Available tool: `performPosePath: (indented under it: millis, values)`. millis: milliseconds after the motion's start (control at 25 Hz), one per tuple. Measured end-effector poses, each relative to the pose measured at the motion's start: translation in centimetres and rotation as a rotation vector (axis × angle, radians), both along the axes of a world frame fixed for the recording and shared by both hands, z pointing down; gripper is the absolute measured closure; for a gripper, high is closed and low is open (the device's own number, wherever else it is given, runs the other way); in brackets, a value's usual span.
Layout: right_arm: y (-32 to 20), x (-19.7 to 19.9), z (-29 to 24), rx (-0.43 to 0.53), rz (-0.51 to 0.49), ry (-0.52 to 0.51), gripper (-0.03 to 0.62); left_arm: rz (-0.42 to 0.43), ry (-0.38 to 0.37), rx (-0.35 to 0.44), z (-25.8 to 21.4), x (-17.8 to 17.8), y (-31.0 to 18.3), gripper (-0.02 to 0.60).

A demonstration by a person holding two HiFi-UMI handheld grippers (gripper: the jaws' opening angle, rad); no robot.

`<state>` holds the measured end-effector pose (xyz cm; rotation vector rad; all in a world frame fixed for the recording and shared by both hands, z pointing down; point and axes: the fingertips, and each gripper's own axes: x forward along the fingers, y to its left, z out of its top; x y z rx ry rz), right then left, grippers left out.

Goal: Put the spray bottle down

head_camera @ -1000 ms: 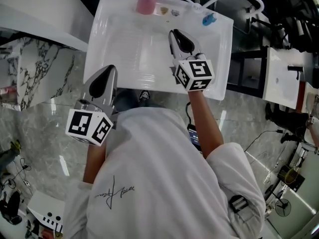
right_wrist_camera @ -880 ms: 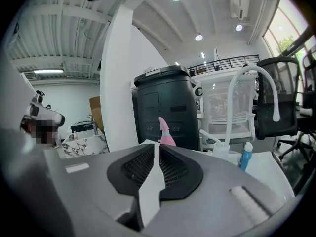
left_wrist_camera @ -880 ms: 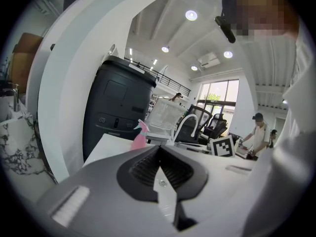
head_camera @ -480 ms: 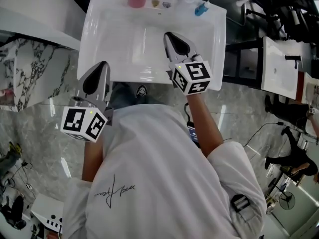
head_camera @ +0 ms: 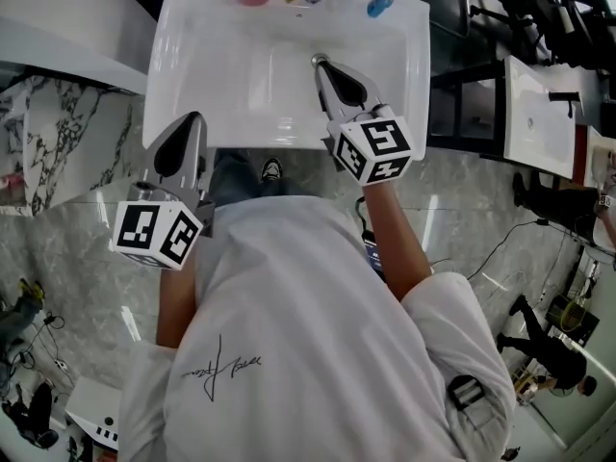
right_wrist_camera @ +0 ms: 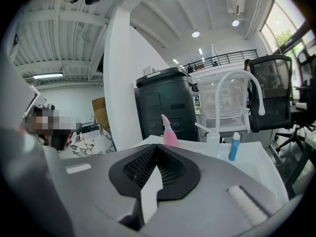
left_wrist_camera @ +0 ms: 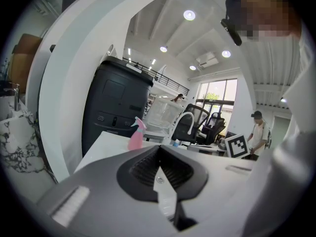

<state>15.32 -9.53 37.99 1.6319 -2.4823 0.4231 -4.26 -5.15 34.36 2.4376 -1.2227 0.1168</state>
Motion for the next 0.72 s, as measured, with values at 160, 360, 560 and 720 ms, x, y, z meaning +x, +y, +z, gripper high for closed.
performPosePath:
  millis: [160,360,560,720]
  values:
    - [1.3,0.4,0.1,-0.019,0.007,-0.010,0.599,0.000,-0.002,-0.003,0.1,0.2,0.5,0.558]
    - [2.9,1.0,0.3,-0.033,0.012,-0.012,0.599,0.008,-0.008,-0.002,0.6,0.4,1.1,0.558]
    - [4.5,1.5,0.7,-0.073,0.019,-0.023,0.599,0.001,-0.031,-0.012,1.0,0.7,1.1,0.558]
    - [5.0,1.5,0.7,-0.085,-0.017,-0.014,0.599,0.002,-0.029,-0.001,0.7,1.0,1.0,0.558]
